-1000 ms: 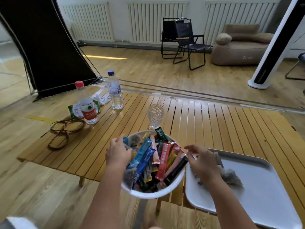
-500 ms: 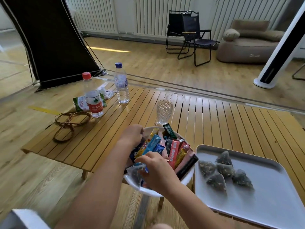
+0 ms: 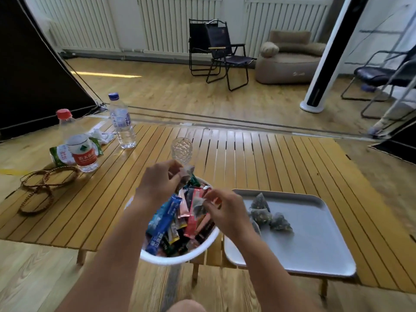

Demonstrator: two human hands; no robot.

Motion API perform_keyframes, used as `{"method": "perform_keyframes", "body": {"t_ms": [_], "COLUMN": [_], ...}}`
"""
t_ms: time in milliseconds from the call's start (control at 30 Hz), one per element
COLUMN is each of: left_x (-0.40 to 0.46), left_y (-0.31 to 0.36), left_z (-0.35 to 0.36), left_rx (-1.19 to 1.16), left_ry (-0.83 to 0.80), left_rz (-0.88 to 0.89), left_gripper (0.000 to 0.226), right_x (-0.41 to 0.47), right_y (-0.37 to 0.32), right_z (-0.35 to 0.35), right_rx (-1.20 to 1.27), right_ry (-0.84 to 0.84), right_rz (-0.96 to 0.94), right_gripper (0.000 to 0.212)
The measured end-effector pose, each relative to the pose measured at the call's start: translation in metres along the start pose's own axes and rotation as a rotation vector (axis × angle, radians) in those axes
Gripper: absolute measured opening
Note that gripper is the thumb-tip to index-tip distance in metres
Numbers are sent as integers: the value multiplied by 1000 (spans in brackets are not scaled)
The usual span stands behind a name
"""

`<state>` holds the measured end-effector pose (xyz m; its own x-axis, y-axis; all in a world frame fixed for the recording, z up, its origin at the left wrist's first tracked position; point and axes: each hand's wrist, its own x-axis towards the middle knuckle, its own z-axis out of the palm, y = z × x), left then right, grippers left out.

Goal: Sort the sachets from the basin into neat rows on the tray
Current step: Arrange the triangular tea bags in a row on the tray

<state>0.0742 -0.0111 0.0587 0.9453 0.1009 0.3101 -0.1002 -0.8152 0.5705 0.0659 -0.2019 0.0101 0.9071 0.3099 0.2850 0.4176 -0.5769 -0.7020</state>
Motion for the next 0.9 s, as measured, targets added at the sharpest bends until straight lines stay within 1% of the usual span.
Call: {"method": "perform_keyframes", "body": {"t_ms": [133,233,300,367,433,533,600,667,700,767,800,867,900], "left_x": [-5,-9,-11,-13,-13,-7,0,4,5,3,1,2,4], "left_y": [53,88,110,130,144,138,119,100,94,89,88,86,84], "left_z": [50,97,127,151,167,163,148,134,132,137,142,151,153], "left_rx": [-85,-154,-172,-180,-190,-89,67,276,340,337,313,310,314], "left_ry": [-132,-266,-350,-392,-430,-491,-496,-523,-568,-665,-683,-644,-587], "left_rz": [88,107,106,108,120,102,35,-37,-75,-140,-152,-137,-130], "left_gripper": [7,8,10,11,23,53,58,56,55,50,43,21,16], "right_x": [-19,-30,-33,-30,-25,-17,-12,-7,-4,-1,1,5,7], "right_y": [58,95,114,128,139,154,160,161,158,150,146,141,139], "right_z": [-68,-103,-117,-125,-129,-129,-128,-126,-123,-111,-103,-86,-79], "right_rx": [2,-1,-12,-11,-8,25,23,-4,-16,-36,-45,-54,-59], "right_ry": [250,377,438,497,533,512,467,420,394,312,258,136,82], "right_rz": [270,430,493,535,570,651,693,678,648,568,535,488,467], "right_gripper": [7,7,6,4,5,11,17,22,23,24,25,30,33]}}
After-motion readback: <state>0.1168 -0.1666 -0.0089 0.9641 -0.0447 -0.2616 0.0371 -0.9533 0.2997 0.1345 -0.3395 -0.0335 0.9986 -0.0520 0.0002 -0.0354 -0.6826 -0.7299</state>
